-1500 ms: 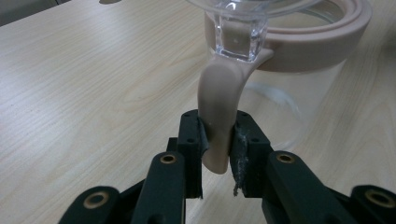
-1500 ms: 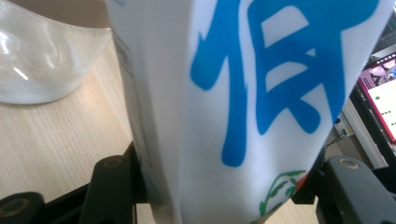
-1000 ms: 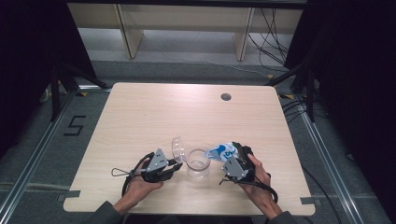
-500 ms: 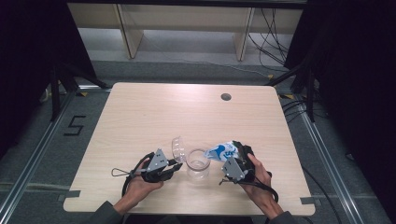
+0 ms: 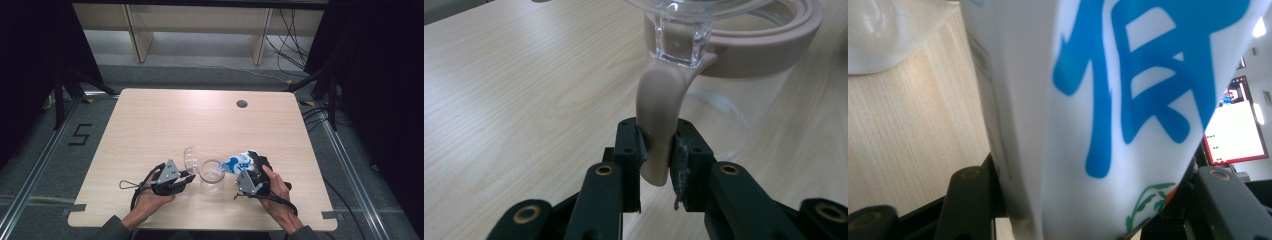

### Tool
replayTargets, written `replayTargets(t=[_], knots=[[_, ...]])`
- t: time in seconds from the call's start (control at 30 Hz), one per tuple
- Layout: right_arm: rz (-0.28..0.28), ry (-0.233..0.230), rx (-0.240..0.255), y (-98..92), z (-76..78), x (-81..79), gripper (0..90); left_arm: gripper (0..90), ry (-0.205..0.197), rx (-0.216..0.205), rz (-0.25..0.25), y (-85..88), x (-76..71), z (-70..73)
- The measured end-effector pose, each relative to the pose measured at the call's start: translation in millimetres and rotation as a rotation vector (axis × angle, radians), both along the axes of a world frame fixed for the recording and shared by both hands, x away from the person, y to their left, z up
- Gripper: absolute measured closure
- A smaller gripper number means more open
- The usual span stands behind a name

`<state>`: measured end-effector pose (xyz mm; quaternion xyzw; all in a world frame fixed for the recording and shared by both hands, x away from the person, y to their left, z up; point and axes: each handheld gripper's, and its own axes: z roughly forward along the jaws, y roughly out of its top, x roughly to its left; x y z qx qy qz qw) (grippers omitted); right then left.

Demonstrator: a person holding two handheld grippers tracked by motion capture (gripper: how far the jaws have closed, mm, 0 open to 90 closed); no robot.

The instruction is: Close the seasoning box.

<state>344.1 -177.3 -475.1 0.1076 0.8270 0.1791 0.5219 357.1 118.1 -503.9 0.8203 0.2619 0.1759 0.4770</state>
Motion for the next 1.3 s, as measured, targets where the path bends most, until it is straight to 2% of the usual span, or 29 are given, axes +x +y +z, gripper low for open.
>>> replayTargets(t=[0.1, 0.17, 0.2, 0.23, 0.3, 0.33, 0.37, 0.4, 0.5, 0.53, 0.6, 0.63, 0.7, 0.73, 0.9, 0.97, 1.03, 1.3], knots=[[-0.008, -0.013, -0.020, 0.6, -0.9, -0.1, 44.5, 74.7, 0.000, -0.008, -0.001, -0.4, -0.1, 0.0], [-0.006, -0.011, -0.018, 0.2, -0.8, 0.0, 44.5, 74.7, -0.004, 0.002, -0.001, 0.1, 0.1, 0.1], [-0.024, -0.012, -0.018, 1.2, -2.3, -0.6, 44.6, 74.7, -0.004, 0.003, -0.004, 0.1, 0.3, 0.2], [-0.008, -0.025, -0.041, 0.4, -1.2, 0.7, 44.6, 74.7, -0.004, 0.003, -0.004, 0.1, 0.3, 0.2], [-0.007, -0.025, -0.042, 0.3, -1.1, 1.1, 44.6, 74.7, -0.008, 0.005, -0.006, 0.1, 0.4, 0.2], [0.004, -0.042, -0.055, 1.5, -1.9, 1.6, 44.6, 74.7, -0.007, 0.005, -0.005, 0.1, 0.4, 0.2], [0.013, -0.054, -0.085, 1.9, -0.9, 2.3, 44.6, 74.7, -0.007, 0.005, -0.005, 0.1, 0.4, 0.2], [-0.008, -0.039, -0.054, 2.5, -2.7, 1.4, 44.6, 74.7, -0.009, 0.006, -0.007, 0.3, 0.5, 0.3], [-0.008, -0.037, -0.057, 2.6, -2.4, 1.6, 44.7, 74.7, -0.013, 0.009, -0.011, 0.5, 0.9, 0.4], [-0.012, -0.053, -0.069, 2.5, -2.5, 2.0, 44.7, 74.7, -0.012, 0.009, -0.011, 0.5, 1.0, 0.4], [-0.013, -0.052, -0.070, 2.6, -2.4, 1.8, 44.7, 74.7, -0.007, 0.004, -0.005, 0.2, 0.4, 0.1], [0.004, -0.063, -0.094, 2.7, -1.2, 2.5, 44.7, 74.7, 0.004, -0.004, 0.002, -0.3, -0.2, -0.3], [-0.004, -0.059, -0.085, 2.8, -2.1, 1.8, 44.7, 74.7, 0.001, -0.001, -0.001, -0.1, 0.0, 0.0], [0.003, -0.074, -0.106, 3.8, -2.0, 1.6, 44.7, 74.7, -0.005, 0.003, -0.001, 0.1, 0.1, 0.2], [-0.008, -0.069, -0.088, 4.9, -2.1, 0.5, 44.9, 74.7, -0.004, 0.002, -0.001, 0.1, 0.2, 0.2], [0.014, -0.097, -0.136, 5.0, 0.2, 1.7, 44.9, 74.7, -0.003, 0.001, -0.001, 0.0, 0.2, 0.2], [0.000, -0.092, -0.116, 5.5, -1.5, 0.9, 44.9, 74.7, 0.000, -0.007, 0.000, -0.4, 0.0, 0.0], [0.011, -0.104, -0.143, 8.4, -1.7, -0.1, 45.1, 74.7, 0.001, -0.007, 0.000, -0.4, -0.1, 0.1]])
